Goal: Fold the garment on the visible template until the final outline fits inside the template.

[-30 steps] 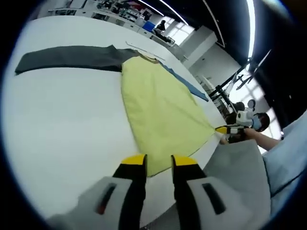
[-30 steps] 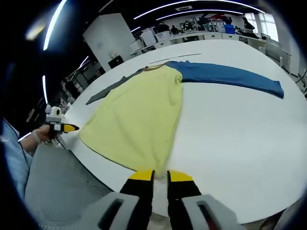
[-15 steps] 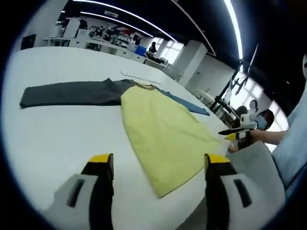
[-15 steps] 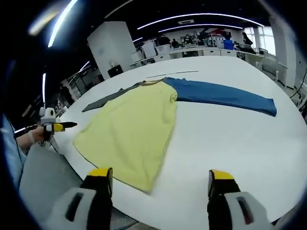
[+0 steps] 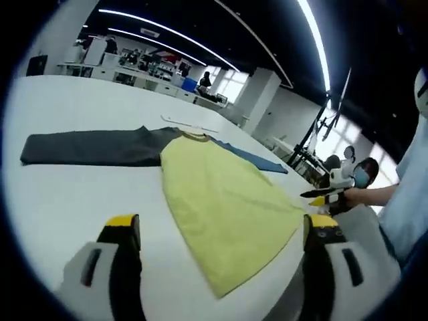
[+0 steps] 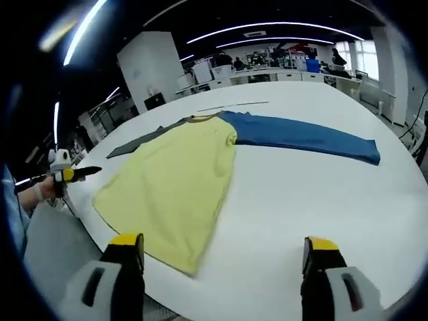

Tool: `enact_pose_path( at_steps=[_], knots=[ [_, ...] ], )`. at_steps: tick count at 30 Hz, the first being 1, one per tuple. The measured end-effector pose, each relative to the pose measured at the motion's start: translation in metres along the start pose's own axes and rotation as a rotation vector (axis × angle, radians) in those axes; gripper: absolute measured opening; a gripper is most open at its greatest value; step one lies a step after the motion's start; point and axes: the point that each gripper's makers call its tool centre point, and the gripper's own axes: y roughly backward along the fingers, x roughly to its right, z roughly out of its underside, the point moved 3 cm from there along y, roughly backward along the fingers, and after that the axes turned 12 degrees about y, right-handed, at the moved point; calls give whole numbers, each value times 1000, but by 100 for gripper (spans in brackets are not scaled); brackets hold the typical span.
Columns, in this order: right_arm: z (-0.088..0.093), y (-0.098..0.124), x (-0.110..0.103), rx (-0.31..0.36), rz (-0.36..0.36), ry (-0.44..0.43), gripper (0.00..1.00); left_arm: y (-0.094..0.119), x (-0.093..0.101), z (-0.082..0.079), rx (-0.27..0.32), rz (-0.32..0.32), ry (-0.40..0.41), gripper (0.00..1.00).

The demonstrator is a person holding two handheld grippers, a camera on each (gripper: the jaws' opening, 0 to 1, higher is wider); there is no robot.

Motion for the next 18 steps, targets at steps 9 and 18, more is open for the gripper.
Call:
enact_pose_path(
  at_steps=[9, 18],
  knots=[
    [-21, 4, 37, 50, 74, -5, 97, -9, 3, -6, -7, 27, 5, 98],
    [-33, 9, 87, 90, 183, -50, 89, -9, -5, -8, -24, 23, -2, 96]
  ],
)
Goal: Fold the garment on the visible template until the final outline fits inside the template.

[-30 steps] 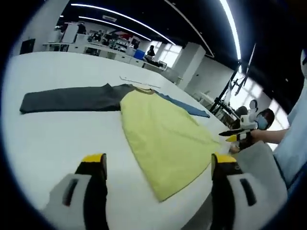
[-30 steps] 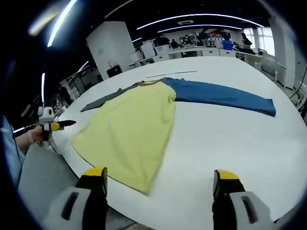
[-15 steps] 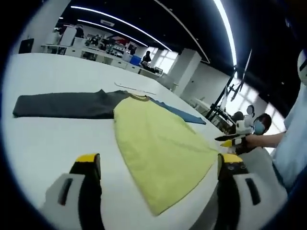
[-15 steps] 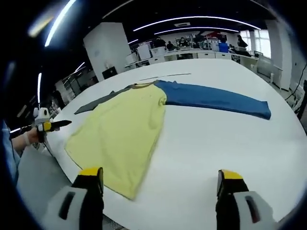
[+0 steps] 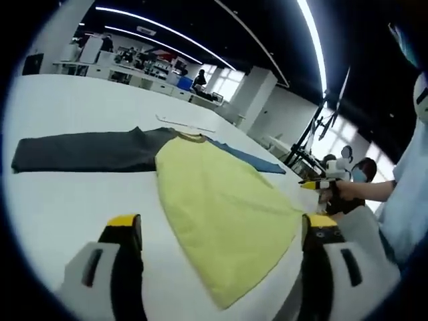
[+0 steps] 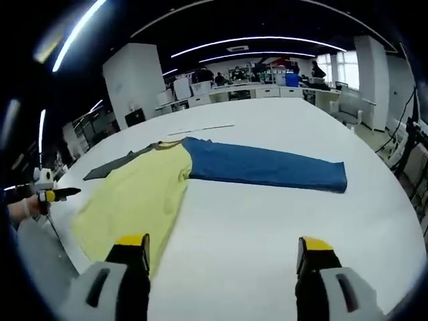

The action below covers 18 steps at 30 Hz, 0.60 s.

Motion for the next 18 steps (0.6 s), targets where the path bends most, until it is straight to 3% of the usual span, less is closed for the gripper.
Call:
enact_pose_path(
  at_steps=[7, 10, 13, 16, 18],
  knots=[
    [-17, -16, 48, 29, 102, -14, 77, 2, -4, 4, -9, -9, 11, 95],
    [-34, -22, 71, 59, 157, -52, 72, 4, -7, 5, -13, -17, 14, 94],
    [-38, -27, 87, 52, 201, -117, 58, 5, -10, 5, -11, -30, 19, 93],
    [-40, -28, 104, 61, 288, -163, 46, 6, -10, 4, -4, -30, 24, 92],
    [-32, -30, 115, 10, 338, -160, 38, 7, -11, 3, 0, -33, 28, 91]
  ],
)
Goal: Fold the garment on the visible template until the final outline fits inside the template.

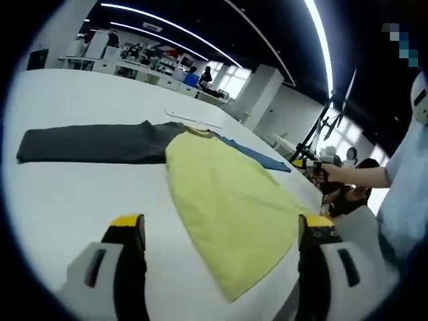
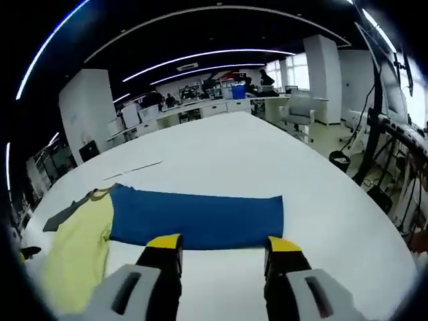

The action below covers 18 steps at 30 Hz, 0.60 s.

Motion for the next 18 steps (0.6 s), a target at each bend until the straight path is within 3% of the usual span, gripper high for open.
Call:
enact_pose_path(
  at_steps=[4, 8, 12, 15, 18],
  knots=[
    [6, -12, 13, -63, 29, 16, 30, 3, -4, -2, 16, -20, 4, 91],
    [3, -17, 21, -61, 36, -4, 24, 5, -6, -2, 16, -28, 9, 90],
    [8, -23, 30, -112, 58, 25, 24, 6, -11, -2, 6, -49, 6, 91],
    [10, -25, 31, -120, 50, -4, 22, 10, -14, -4, 2, -67, 0, 92],
    [13, -28, 31, -143, 54, -4, 20, 15, -26, -1, -14, -127, 8, 94]
  ],
)
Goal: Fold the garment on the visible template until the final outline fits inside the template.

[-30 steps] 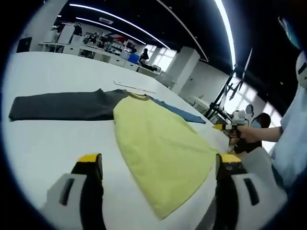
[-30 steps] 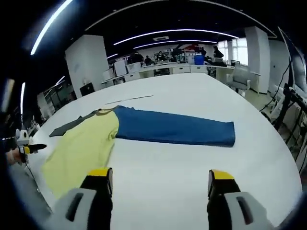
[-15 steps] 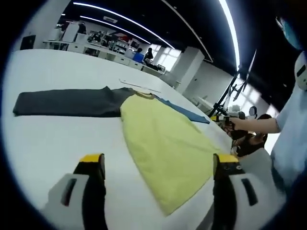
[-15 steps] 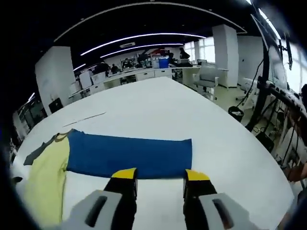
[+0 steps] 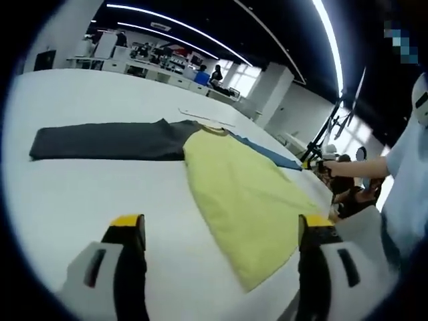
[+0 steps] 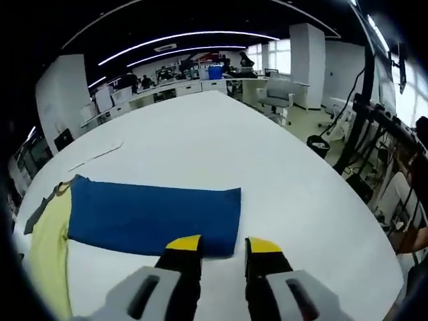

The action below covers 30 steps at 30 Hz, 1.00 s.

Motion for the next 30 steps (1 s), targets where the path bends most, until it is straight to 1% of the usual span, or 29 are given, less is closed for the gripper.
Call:
enact_pose_path(
  at_steps=[2, 3, 4, 5, 8, 9, 10, 14, 16, 18, 21, 24, 26, 27, 28, 29, 30],
  knots=[
    [-2, 0, -1, 12, 6, -51, 21, 1, -2, 1, -6, -8, -2, 96],
    [-3, 2, -3, 15, 5, -57, 21, 2, -5, 2, -13, -24, -16, 97],
    [-2, 1, -4, 3, 14, -42, 20, 3, -6, 3, -16, -31, -17, 98],
    [2, 1, -4, -16, 24, -2, 20, 3, -7, 5, -21, -36, -15, 99],
    [5, 1, -9, -26, 15, -27, 19, 5, -9, 6, -22, -43, -9, 99],
    [5, 3, -8, -27, 28, -9, 16, 5, -9, 7, -20, -42, -3, 98],
    [5, 5, -7, -40, 39, 31, 14, 6, -9, 7, -19, -40, -3, 98],
    [4, 6, -9, -31, 26, 51, 6, 6, -9, 10, -20, -33, 5, 97],
    [3, 6, -10, -33, 23, 61, 5, 6, -9, 10, -12, -34, 10, 97],
    [2, 5, -8, -38, 15, 63, 0, 7, -8, 10, -8, -33, 11, 97],
    [-5, 11, -10, -19, 22, 63, 0, 9, -6, 8, 3, -29, 6, 97],
    [-14, 15, -13, -4, 9, 119, 0, 11, -7, 7, 8, -28, 6, 96],
    [-23, 19, -17, 22, -15, 116, 0, 12, -8, 7, 8, -29, 4, 96],
    [-29, 22, -21, 36, -33, 127, 0, 12, -8, 7, 9, -28, 4, 96],
    [-33, 24, -23, 43, -35, 139, 0, 13, -8, 7, 10, -24, 7, 96],
    [-39, 27, -28, 55, -53, 169, 0, 14, -8, 7, 11, -23, 8, 95],
    [-42, 27, -30, 58, -61, 180, 0, 15, -7, 7, 13, -22, 3, 95]
  ],
)
